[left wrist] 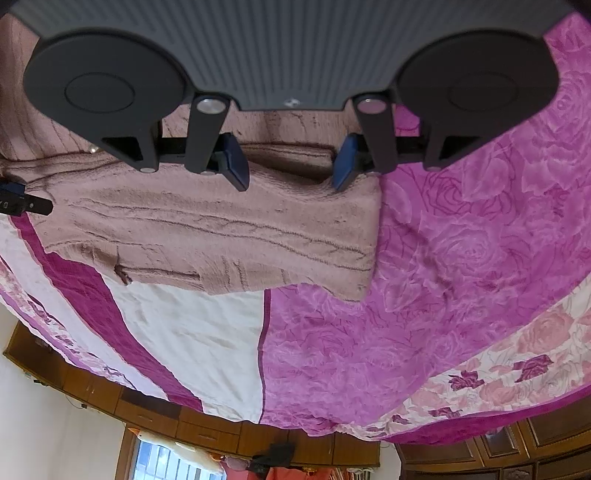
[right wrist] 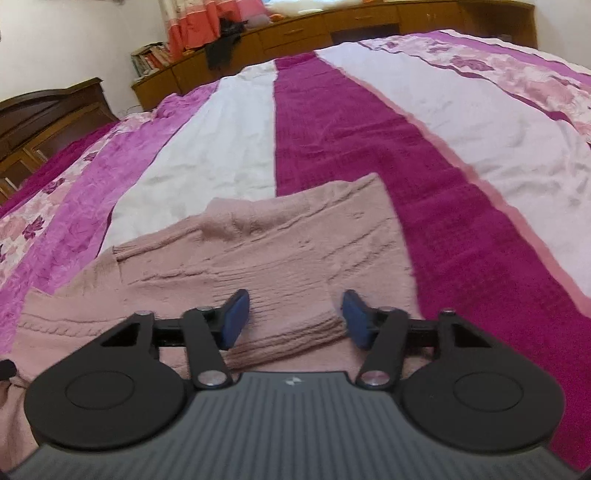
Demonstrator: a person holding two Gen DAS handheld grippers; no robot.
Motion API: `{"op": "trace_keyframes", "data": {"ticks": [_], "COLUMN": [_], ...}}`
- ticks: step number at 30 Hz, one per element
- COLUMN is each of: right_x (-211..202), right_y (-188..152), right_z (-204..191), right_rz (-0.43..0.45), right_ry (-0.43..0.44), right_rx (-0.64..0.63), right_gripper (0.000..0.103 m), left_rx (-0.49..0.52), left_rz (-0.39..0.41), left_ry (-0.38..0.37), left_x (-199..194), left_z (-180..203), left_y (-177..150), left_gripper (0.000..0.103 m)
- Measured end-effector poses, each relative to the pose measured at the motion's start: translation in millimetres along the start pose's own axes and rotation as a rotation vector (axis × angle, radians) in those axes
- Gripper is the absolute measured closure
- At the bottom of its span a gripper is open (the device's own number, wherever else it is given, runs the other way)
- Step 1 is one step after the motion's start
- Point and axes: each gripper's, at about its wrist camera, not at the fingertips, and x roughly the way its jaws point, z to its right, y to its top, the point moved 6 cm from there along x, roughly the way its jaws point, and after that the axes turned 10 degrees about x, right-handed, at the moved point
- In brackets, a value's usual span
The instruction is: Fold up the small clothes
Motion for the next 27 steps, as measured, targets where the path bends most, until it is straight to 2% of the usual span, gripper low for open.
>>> {"op": "trace_keyframes", "data": {"ticks": [2,3,6,9,13,14,16,18,20,22,23,25,27], "right_x": [2.5,1.1,-18.6,-31.4,-24.9,-22.2,-15.4,-11.2,-13.1,-20.1,-23.4,-30.7,-38.0], "right_y": [-0.5,0.9,13.2,21.6,20.0,18.5,15.1,11.7,9.6,9.0,9.6,9.2,4.8], "right_z": [-4.1,-5.9,-9.4,-4.1,9.7,14.2,22.7,31.6,34.6,32.8,30.1,26.4,22.4], "right_rz": [-0.002,0.003,0.099,0.157,0.165,0.158,0.152,0.114,0.091,0.106,0.108,0.104,0.091], "right_ry": [-0.001,0.022,0.047,0.015,-0.065,-0.074,-0.111,-0.095,-0.065,-0.056,-0.049,-0.030,0.001], "right_rx": [-0.020,-0.014,-0.016,-0.010,-0.019,-0.011,-0.010,0.025,0.055,0.056,0.054,0.067,0.068], "right_gripper": [0.085,0.088,0.089,0.090,0.094,0.100,0.100,0.100,0.098,0.097,0.092,0.080,0.056], "left_rx": [-0.003,-0.005,-0.006,-0.002,0.000,0.001,0.008,0.014,0.016,0.008,0.000,-0.017,-0.010], "left_rz": [0.001,0.003,0.017,0.030,0.033,0.036,0.042,0.051,0.066,0.078,0.085,0.105,0.110], "left_ry": [0.001,0.001,-0.003,-0.006,-0.010,-0.011,-0.007,-0.012,-0.015,-0.012,-0.013,-0.018,-0.016], "left_x": [1.0,2.0,4.1,8.6,16.6,17.8,17.6,14.2,9.2,3.7,0.8,-5.5,-6.6], "left_z": [0.3,1.0,2.2,2.6,5.4,6.7,7.8,7.6,5.9,3.0,1.3,-2.2,-3.5], "left_y": [0.8,1.8,6.3,9.8,10.9,11.2,11.3,11.8,13.4,16.2,18.0,21.1,21.9], "left_gripper": [0.051,0.051,0.051,0.051,0.051,0.051,0.051,0.051,0.051,0.051,0.051,0.051,0.051]}}
